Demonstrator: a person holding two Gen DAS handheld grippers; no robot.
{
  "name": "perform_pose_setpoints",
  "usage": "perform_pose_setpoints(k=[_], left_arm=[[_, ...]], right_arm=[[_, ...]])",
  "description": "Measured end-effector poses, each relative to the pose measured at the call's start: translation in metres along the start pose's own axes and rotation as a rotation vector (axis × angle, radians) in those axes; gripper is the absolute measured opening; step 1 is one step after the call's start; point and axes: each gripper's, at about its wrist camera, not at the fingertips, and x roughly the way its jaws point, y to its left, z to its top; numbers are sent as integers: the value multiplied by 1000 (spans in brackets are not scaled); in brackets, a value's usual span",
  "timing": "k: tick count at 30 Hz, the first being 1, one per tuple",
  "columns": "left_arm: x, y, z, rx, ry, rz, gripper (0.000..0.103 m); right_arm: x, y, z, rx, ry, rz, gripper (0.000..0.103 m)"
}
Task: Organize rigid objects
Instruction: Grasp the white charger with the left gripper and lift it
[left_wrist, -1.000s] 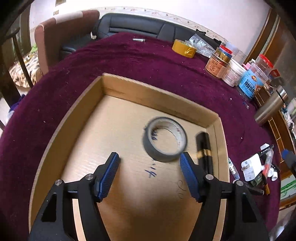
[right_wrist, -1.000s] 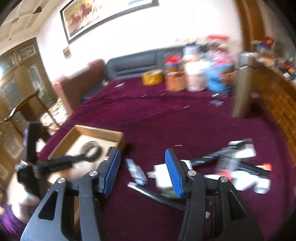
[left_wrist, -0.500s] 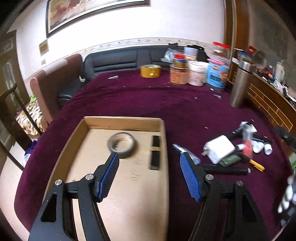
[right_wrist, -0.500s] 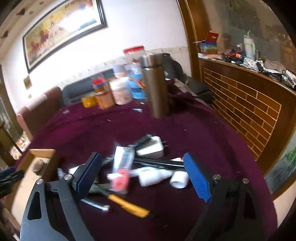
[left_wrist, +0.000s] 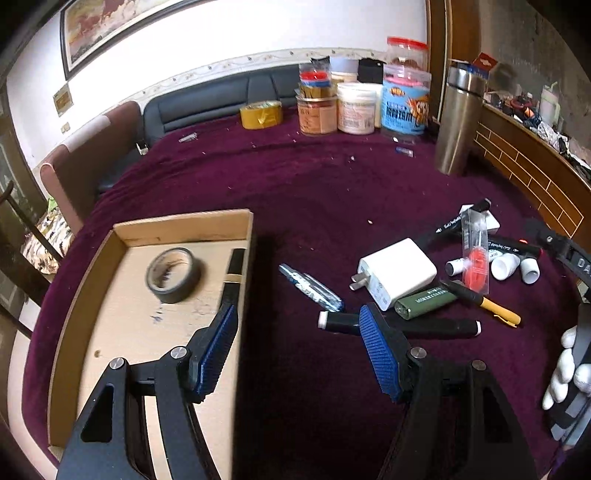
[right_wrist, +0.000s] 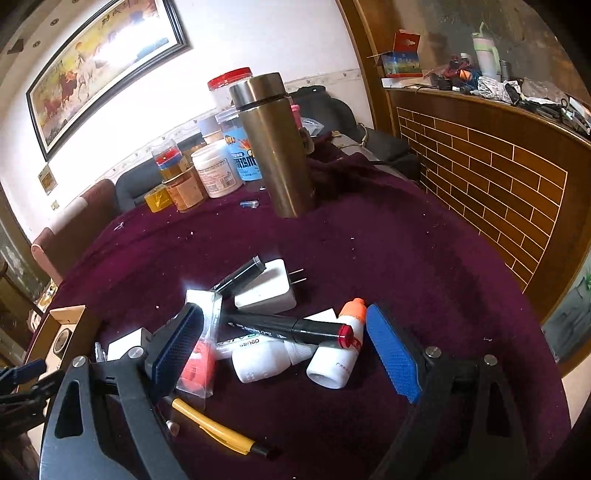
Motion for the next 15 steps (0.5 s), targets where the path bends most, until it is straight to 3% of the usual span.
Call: perform_pose_setpoints(k=[8, 15], left_arm=[[25, -10, 13, -11, 51, -63, 62], [52, -44, 34, 67, 71, -110, 64]], right_arm=[[10, -9, -1, 50, 55, 36, 90], [16, -8, -3, 50, 92, 47, 90]])
